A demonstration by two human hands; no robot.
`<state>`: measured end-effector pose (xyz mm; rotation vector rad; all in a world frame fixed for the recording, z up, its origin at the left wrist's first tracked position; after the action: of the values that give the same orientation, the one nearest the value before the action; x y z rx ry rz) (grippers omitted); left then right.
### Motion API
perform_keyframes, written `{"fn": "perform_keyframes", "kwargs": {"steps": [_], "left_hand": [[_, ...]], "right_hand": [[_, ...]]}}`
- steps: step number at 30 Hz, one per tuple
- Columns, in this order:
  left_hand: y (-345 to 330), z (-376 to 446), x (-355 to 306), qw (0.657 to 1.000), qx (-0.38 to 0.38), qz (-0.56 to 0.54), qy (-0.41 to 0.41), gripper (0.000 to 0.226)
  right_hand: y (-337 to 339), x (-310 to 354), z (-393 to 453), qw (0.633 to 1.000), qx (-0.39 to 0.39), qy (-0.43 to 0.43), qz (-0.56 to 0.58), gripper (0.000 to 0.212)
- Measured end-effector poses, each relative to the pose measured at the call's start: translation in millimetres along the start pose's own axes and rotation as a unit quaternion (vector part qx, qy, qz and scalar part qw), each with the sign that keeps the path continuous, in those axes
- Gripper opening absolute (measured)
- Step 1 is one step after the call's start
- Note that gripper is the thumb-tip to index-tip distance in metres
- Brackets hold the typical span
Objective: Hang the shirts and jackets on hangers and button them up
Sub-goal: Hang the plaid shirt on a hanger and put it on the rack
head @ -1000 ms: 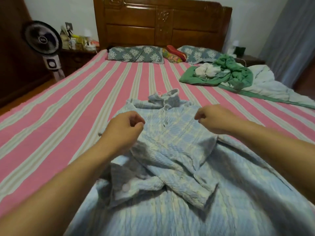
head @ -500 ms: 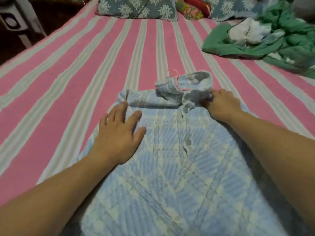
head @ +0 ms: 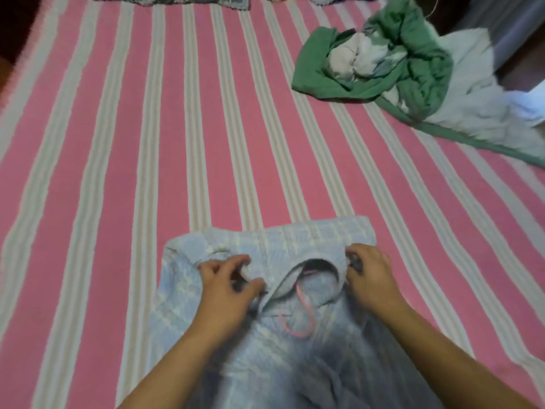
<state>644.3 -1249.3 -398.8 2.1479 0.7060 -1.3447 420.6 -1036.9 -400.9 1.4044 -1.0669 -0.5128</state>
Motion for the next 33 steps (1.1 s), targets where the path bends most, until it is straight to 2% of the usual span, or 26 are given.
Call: {"fn": "perform_keyframes", "kwargs": {"steps": [2,4,6,8,10,13,15,16,18,20,22,24,26,28,30,31,33], "left_hand": [[-4,-2,15,1.000,-0.011,0.013,0.022,0.027],[3,-11,26,0.999,-0.043,0.012,0.016,0.016],[10,-24,32,0.995,-0.096,0.017,-0.015,0.024],[0,-36,36,0.994,-0.100,0.031,-0.025,0.030],[-13,-43,34,0.994,-0.097,0.047,-0.020,0.028],[-8,-38,33,0.984,-0.179,0.014,0.015,0.012],[2,-29,34,0.967,-0.236,-0.080,0.055,0.012],[3,-24,34,0.957,-0.238,-0.149,0.077,0.013],[-3,-16,30,0.929,-0.183,-0.297,0.128,0.018],[-7,-12,18,0.900,-0.101,-0.391,0.163,0.018],[-3,-6,15,0.881,-0.032,-0.432,0.187,0.018],[1,-1,20,0.877,-0.008,-0.428,0.220,0.031],[-1,2,21,0.876,0.000,-0.417,0.242,0.043],[-5,4,22,0.887,-0.003,-0.394,0.241,0.042],[-11,5,21,0.894,0.007,-0.379,0.240,0.042],[-13,6,20,0.898,0.009,-0.373,0.233,0.040],[-15,7,18,0.889,-0.006,-0.399,0.223,0.022]], "right_hand": [[11,5,-28,0.994,-0.015,-0.031,0.100,0.034],[-1,1,-51,0.977,0.014,-0.069,0.201,0.041],[-22,0,-63,0.949,0.055,-0.090,0.297,0.055],[-43,2,-71,0.935,0.077,-0.106,0.331,0.069],[-44,7,-68,0.945,0.048,-0.115,0.304,0.065],[-26,18,-50,0.948,-0.051,-0.098,0.299,0.045],[-13,18,-30,0.935,-0.059,-0.137,0.321,0.040],[-9,14,-18,0.927,-0.041,-0.159,0.338,0.041],[-4,8,4,0.914,0.025,-0.161,0.371,0.037],[-2,1,22,0.910,0.137,-0.132,0.368,0.028],[-7,-1,22,0.890,0.276,-0.082,0.353,0.022],[-9,3,14,0.866,0.369,-0.032,0.335,0.018],[-14,5,8,0.834,0.407,-0.048,0.370,0.031],[-25,10,2,0.771,0.422,-0.135,0.457,0.046],[-33,17,-2,0.723,0.408,-0.207,0.518,0.050],[-33,22,-4,0.708,0.400,-0.222,0.538,0.049],[-28,29,-7,0.676,0.385,-0.237,0.582,0.051]]}}
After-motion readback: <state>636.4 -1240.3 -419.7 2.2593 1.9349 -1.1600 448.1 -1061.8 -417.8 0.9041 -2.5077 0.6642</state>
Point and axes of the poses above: each hand's wrist, its own z-axis towards the middle knuckle, its own y-axis out of the back of the hand, x = y × z, the point moved 8 cm from there along z, towards the middle knuckle, and after that the axes turned 13 degrees about -z, right-handed, at the moved point
